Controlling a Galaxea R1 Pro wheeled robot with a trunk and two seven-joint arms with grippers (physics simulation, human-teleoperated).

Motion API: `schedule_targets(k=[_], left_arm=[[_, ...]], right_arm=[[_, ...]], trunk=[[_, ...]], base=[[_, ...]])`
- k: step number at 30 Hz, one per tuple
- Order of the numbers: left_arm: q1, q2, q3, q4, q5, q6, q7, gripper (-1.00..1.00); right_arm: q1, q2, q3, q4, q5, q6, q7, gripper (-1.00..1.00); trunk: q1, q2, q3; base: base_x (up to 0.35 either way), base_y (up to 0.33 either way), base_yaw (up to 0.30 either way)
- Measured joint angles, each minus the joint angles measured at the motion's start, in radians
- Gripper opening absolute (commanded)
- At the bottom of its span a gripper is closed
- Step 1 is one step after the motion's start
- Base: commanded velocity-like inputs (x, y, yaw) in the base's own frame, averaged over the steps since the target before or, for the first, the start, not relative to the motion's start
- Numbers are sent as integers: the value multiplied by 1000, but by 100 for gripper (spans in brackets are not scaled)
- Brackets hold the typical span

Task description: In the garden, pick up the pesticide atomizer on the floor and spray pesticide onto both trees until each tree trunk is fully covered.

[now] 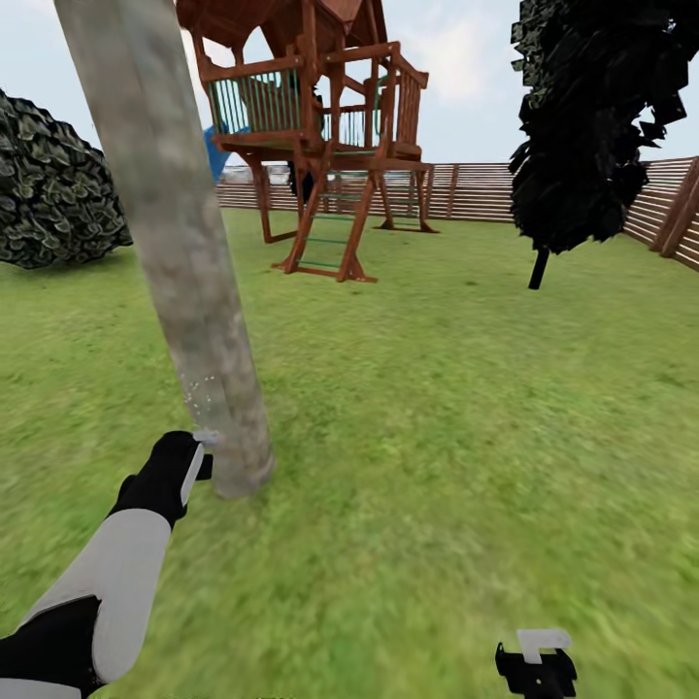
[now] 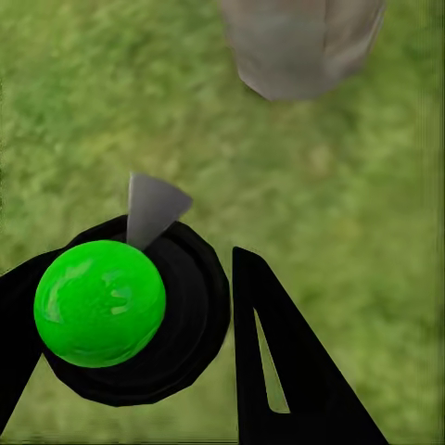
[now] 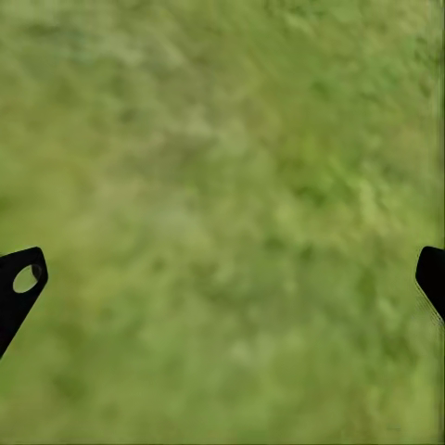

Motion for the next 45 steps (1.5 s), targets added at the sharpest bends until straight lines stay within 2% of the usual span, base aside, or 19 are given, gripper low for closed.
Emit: schedule_targets(k=[3, 10, 22, 27, 28, 30, 33, 45], left_arm=[[3, 2, 0, 5, -1, 0, -1, -100], [50, 8, -3, 3, 2, -2, -1, -100], [52, 2, -1, -1, 1, -2, -1, -100], [52, 4, -3, -1, 0, -1, -1, -100], [52, 5, -3, -1, 0, -1, -1, -100], [52, 7, -2, -1, 1, -1, -1, -100], [52, 10, -1, -1, 1, -1, -2, -100], [52, 16, 9, -3, 0, -2, 0, -100]], right_arm=[[0, -1, 0, 0, 1, 0, 0, 100], [0, -2, 0, 0, 1, 0, 0, 100], [0, -3, 0, 0, 1, 0, 0, 100], [0, -2, 1, 0, 0, 0, 6, 100], [0, -2, 1, 0, 0, 0, 17, 100], [0, -3, 0, 0, 1, 0, 101, 100], [0, -4, -1, 0, 1, 1, 176, 100], [0, -6, -3, 0, 1, 1, 189, 100]], trunk=[[0, 0, 0], [0, 0, 0], [0, 0, 0], [0, 0, -1], [0, 0, -2], [0, 0, -3], [0, 0, -6], [0, 0, -7]], base=[[123, -274, 273], [181, -242, 189], [234, -193, 3], [49, -111, 77], [7, -18, 194], [3, -8, 214], [1, -2, 161], [142, -135, 59]])
